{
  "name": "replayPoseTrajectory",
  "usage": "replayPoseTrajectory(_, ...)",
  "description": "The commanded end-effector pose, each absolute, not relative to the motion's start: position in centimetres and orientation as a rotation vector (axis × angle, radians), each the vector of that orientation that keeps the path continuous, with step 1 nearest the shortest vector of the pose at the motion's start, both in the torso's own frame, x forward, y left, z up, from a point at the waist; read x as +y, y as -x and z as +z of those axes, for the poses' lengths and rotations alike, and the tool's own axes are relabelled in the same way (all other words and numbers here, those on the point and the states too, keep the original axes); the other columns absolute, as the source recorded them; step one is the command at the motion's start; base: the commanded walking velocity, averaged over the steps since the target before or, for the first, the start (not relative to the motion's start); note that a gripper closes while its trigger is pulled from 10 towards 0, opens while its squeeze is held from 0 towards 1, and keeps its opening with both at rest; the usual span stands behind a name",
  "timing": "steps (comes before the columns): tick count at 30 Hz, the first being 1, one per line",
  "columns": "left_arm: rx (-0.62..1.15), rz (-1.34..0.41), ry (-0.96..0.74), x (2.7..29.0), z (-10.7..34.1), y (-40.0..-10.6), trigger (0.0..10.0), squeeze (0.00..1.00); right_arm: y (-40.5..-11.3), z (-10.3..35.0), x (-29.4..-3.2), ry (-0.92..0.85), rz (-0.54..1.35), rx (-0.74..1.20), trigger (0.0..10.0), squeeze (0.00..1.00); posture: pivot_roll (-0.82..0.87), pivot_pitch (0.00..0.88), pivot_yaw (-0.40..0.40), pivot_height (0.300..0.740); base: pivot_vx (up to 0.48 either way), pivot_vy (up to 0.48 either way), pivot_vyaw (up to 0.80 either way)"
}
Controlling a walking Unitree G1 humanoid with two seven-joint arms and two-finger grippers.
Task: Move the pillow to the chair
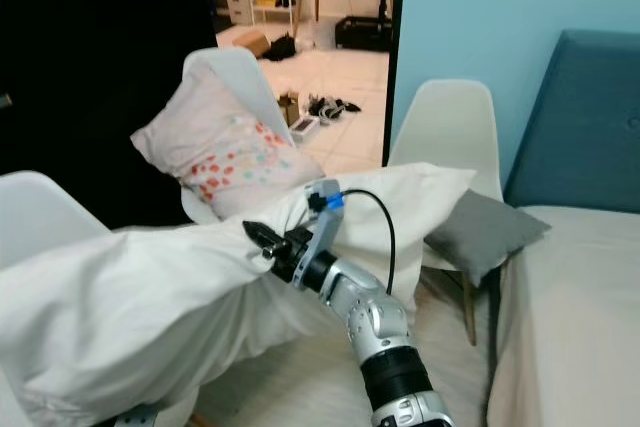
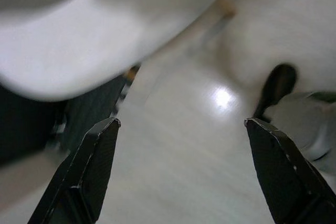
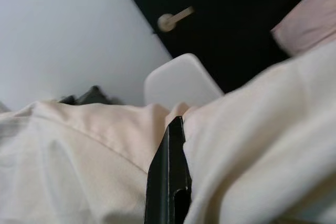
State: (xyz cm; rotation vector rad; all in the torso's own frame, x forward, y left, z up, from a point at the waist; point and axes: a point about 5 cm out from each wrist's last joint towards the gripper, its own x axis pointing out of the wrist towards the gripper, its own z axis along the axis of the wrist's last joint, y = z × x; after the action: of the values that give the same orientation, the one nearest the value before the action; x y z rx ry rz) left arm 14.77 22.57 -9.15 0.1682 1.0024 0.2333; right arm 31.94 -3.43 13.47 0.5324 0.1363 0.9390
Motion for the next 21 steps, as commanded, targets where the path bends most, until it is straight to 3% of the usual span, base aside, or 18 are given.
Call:
replayPoseTrajectory(1, 1.028, 0.234, -0.167, 22.6, -9.4, -14.1, 10.0, 0.00, -32.0, 15.7, -2.3, -0.546, 0.993, 0.033, 10.0, 0.00, -0.05, 0.000, 0.028, 0.740, 0.000, 0.000, 0.79)
replayPoseTrajectory(21, 0.967, 0.234, -0.155, 22.5, -8.8, -15.6, 10.0, 0.00, -31.7, 15.7, -2.2, -0.547, 1.007, 0.039, 10.0, 0.00, -0.04, 0.000, 0.031, 0.740, 0.000, 0.000, 0.79)
